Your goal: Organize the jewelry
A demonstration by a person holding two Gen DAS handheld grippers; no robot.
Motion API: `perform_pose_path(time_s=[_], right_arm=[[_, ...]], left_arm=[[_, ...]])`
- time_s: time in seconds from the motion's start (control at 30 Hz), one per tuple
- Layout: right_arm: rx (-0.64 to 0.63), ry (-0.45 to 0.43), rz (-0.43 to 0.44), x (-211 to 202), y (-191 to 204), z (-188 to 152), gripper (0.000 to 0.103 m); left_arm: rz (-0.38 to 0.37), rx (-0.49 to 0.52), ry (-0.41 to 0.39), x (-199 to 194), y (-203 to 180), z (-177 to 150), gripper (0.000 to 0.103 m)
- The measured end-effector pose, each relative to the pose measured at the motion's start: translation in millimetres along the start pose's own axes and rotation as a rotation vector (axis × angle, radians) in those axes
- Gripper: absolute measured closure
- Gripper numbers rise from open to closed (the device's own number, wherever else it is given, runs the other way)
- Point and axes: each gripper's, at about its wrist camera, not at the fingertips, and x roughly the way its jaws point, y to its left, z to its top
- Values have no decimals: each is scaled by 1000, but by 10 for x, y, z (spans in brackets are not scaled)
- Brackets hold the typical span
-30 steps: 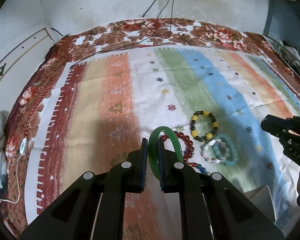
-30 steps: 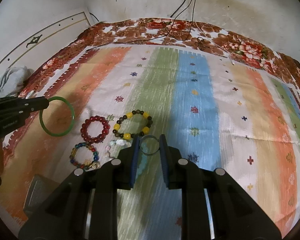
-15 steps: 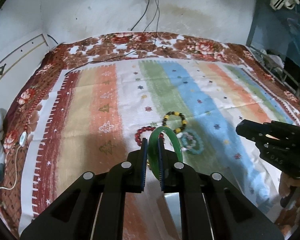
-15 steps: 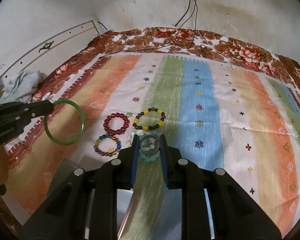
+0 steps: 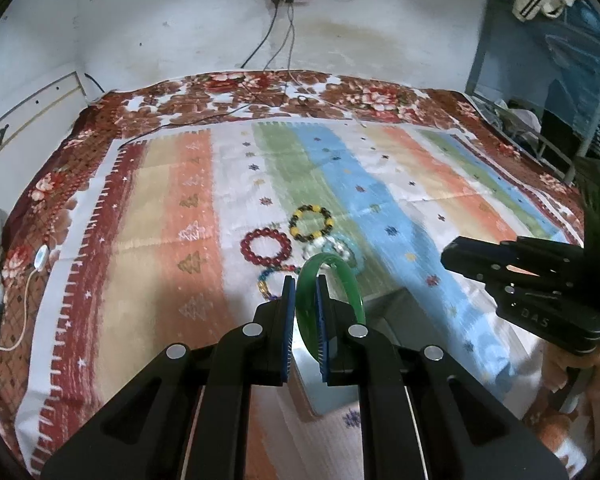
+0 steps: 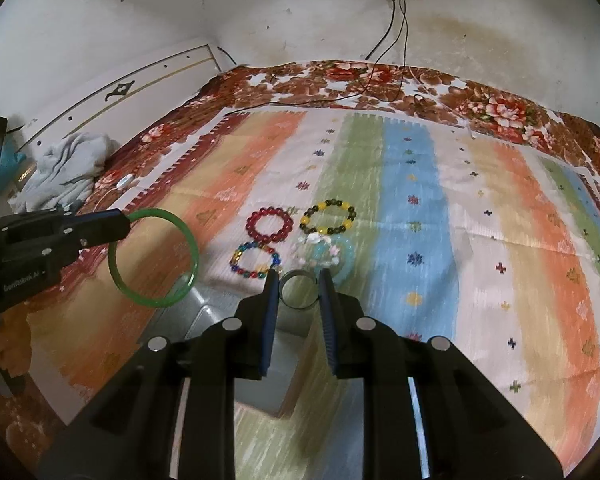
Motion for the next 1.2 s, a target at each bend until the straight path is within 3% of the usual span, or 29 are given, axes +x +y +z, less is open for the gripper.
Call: perform_pose_path(time_s=[0.4,0.47,0.5,0.57,0.6,0.87,0.97,1.2], right_arm=[[-29,30,53,45,207,-86,81],[-11,34,48,64,163,-77,72],[-5,33,44,65,144,-73,61],[7,37,46,77,105,-76,55],[14,40,46,83,90,-78,54],[31,48,54,105,47,-68,53],[36,51,42,127,18,-63,48],[45,56,26,219,-33,-15,46]], left_arm=[[-23,39,29,34,-198,-151,93],[-36,27,48,81,-187,-159,92],[-39,15,57,103,-167,-159,92],[-16,10,52,108,-137,-149,77],[-5,9,45,99,-125,-143,64],[10,-35,38,87,8,-98,61],[22,-40,43,105,47,-75,52],[53,-55,68,263,179,14,50]])
